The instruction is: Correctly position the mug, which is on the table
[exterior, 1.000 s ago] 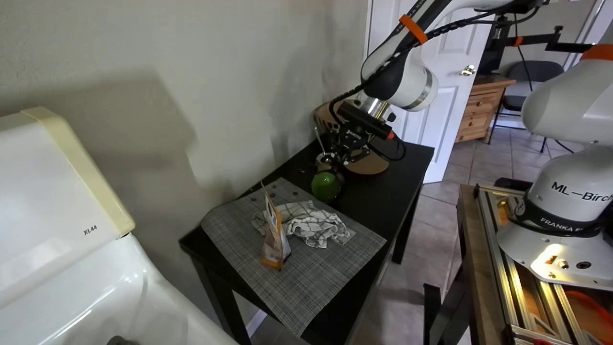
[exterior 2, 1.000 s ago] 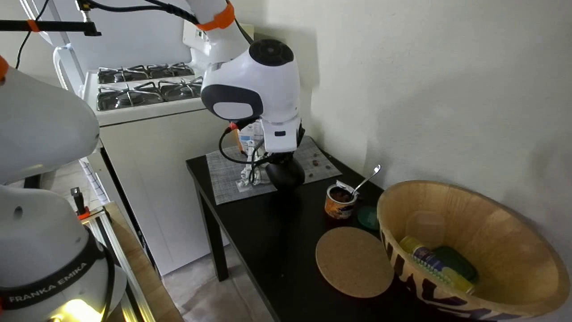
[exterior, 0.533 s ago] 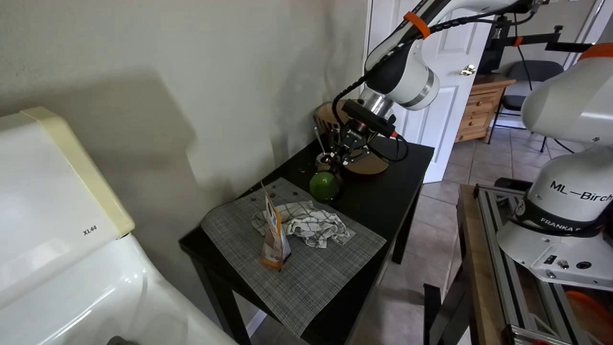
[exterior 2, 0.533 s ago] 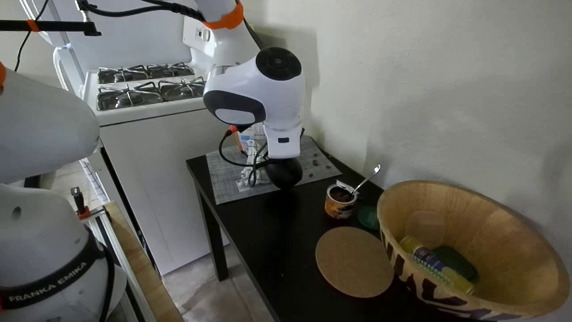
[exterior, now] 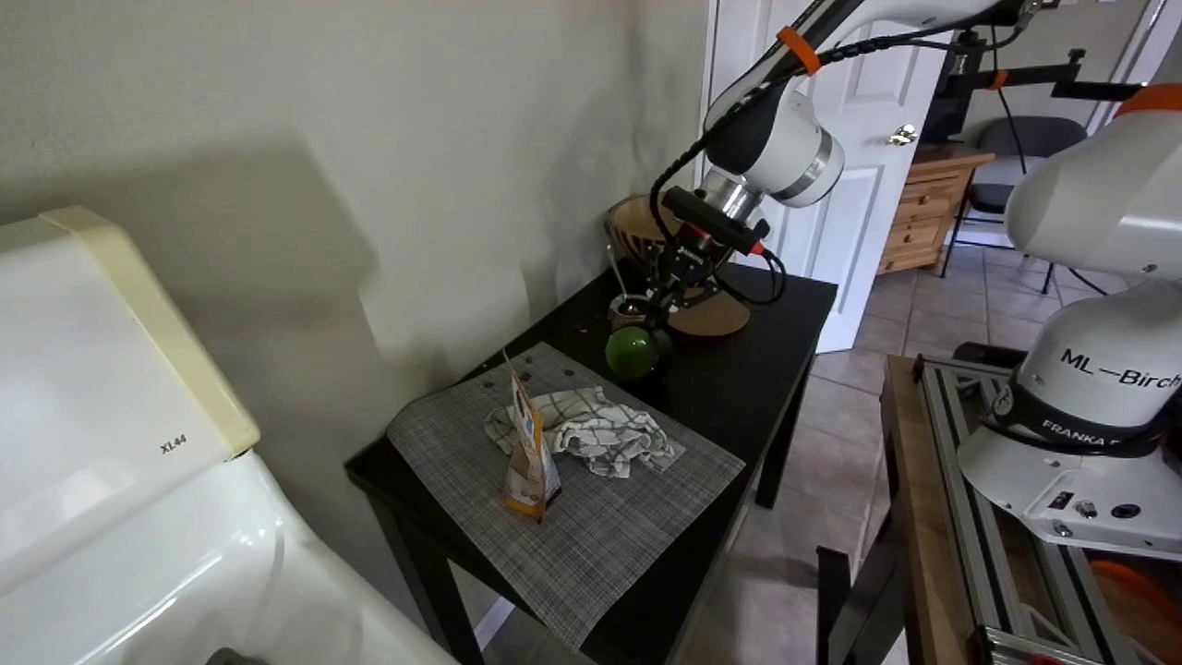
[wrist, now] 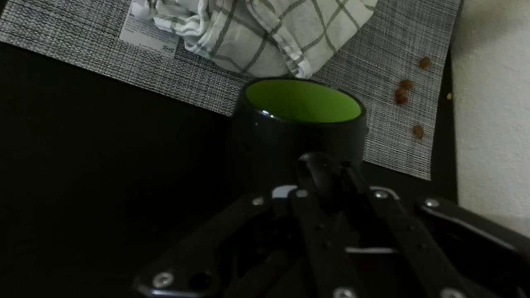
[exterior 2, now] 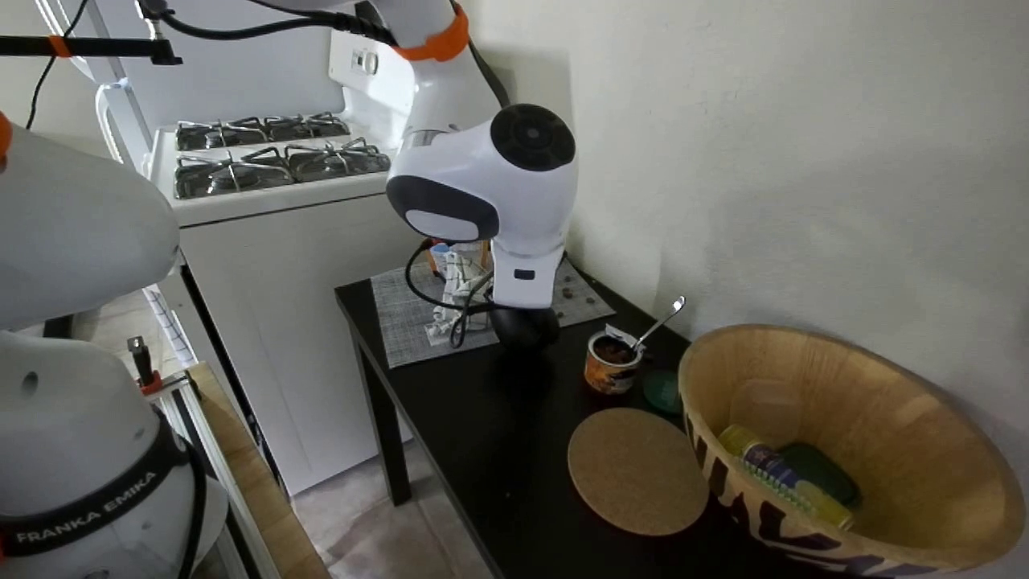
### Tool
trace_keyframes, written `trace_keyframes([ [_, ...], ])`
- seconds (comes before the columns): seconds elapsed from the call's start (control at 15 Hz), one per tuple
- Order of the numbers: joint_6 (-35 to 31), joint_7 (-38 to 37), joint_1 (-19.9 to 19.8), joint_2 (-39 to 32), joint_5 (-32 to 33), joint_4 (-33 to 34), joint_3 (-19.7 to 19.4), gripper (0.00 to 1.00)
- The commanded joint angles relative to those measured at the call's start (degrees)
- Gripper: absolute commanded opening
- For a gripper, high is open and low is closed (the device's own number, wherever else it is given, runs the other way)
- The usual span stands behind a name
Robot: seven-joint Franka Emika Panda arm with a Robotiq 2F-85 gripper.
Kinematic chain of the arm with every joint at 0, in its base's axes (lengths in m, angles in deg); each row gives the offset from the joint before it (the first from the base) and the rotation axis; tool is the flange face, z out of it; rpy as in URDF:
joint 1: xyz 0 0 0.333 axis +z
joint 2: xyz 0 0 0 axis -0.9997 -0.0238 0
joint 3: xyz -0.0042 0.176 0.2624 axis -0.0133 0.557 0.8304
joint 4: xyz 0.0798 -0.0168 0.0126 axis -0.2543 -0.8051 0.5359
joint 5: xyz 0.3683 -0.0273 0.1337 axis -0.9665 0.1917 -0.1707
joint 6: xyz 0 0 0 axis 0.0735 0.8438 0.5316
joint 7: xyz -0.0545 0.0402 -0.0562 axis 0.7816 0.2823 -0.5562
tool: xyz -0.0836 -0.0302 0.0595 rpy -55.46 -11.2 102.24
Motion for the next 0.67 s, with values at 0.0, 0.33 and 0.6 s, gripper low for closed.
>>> trace_keyframes([
  [0.0,6.59,-0.28,-1.37,-4.06,-0.29,3.12,-1.75,0.06],
  [0.33,17.87,6.72,2.12,-2.65,-10.63,7.66,-7.25,0.06],
  [0.6,28.89,12.58,9.03,-0.08,-20.21,11.60,-16.17,0.06],
])
